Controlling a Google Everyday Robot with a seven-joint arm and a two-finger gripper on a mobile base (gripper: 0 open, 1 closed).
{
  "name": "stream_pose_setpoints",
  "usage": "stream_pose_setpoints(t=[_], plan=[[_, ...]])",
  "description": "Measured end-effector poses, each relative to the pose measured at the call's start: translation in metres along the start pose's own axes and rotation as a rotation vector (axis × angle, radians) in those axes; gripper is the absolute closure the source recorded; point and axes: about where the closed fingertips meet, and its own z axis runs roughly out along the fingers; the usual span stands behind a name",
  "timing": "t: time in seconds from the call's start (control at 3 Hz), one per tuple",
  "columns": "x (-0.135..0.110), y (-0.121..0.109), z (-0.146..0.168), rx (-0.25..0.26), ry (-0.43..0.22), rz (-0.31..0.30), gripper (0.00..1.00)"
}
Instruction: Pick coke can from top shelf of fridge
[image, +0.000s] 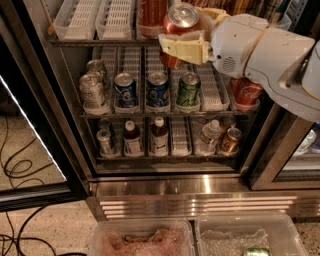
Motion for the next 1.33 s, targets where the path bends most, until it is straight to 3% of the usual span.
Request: stream_pose_setpoints(t=[0.33,0.67,1.0,1.33], plan=[[0.000,0.000,0.000,0.000,0.000,0.000,1.00],[0.001,0.006,0.004,-0.051,0.018,-0.002,1.00],[0.007,0.058,-0.005,-0.174,0.096,0.028,1.00],[0.026,0.121,-0.019,-0.232,0.150,0.079,1.00]])
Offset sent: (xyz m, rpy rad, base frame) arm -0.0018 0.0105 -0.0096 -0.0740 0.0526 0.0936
